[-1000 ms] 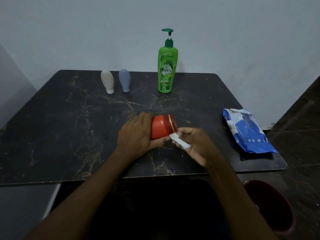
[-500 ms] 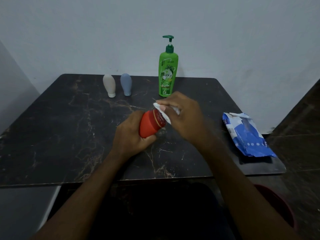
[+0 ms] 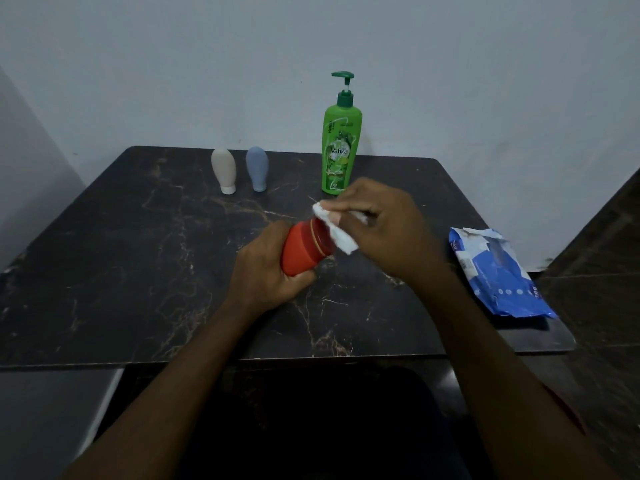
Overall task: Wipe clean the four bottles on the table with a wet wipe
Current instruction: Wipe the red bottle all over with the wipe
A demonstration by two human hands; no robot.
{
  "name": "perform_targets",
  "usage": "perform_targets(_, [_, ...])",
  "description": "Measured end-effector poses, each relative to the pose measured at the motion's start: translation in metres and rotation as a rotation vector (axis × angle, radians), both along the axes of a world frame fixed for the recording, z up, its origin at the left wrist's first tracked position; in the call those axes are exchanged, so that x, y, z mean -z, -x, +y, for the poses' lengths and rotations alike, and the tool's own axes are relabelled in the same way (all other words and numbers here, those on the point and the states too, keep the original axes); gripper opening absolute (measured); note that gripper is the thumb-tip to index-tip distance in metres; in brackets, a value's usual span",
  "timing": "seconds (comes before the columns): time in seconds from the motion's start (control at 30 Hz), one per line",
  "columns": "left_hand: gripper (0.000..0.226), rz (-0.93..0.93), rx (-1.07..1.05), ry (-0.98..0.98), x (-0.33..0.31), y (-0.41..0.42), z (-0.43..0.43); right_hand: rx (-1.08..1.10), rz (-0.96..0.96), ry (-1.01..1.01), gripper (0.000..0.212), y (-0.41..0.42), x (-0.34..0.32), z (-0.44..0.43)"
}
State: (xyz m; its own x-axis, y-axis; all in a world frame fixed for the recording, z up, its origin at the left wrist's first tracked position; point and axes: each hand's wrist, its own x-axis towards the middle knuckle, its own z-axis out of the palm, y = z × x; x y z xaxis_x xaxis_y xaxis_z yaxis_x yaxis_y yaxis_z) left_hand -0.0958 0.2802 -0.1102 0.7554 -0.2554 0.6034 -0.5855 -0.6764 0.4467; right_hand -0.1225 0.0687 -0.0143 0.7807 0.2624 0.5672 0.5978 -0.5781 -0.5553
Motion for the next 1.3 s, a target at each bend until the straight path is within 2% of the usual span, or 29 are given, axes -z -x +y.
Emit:
perform_targets(0.17, [0.066, -0.009, 0.005, 0.019, 0.002, -0.002, 0.002, -0.126, -0.056, 0.134, 0.021, 0.012, 0.013, 0.002])
perform_targets(0.27, [0.065, -0.022, -0.008, 0.012, 0.004, -0.004, 0.001, -0.188, 0.007, 0.154, 0.016, 0.021, 0.009, -0.007])
perform_targets(0.43, [0.068, -0.022, -0.002, 0.018, 0.003, -0.003, 0.001, -0.069, -0.109, 0.006, 0.013, 0.007, -0.002, -0.006])
perform_targets(0.6, [0.068, -0.016, 0.014, 0.021, 0.004, -0.004, 0.003, -0.099, -0.124, 0.172, 0.022, 0.005, 0.011, 0.005])
perform_targets(0.73, [0.066, -0.026, 0.007, -0.008, 0.004, -0.006, 0.002, -0.149, -0.083, 0.181, 0.014, 0.020, 0.018, -0.005])
perform_targets(0.83, [0.064, -0.024, 0.006, 0.029, 0.004, -0.005, 0.001, -0.135, -0.068, 0.066, 0.013, 0.022, 0.017, -0.007])
perform_targets(0.93, [0.066, -0.020, -0.003, 0.008, 0.004, -0.005, 0.002, 0.003, -0.127, -0.053, 0.012, 0.016, 0.013, -0.002])
perform_targets(1.07, [0.071, 0.001, 0.014, 0.014, 0.005, -0.006, 0.003, 0.059, -0.073, 0.037, 0.021, 0.013, 0.017, 0.007])
perform_targets(1.3, [0.067, -0.019, -0.002, 0.047, 0.002, -0.006, 0.003, 0.030, -0.103, 0.080, 0.013, 0.024, 0.022, 0.005])
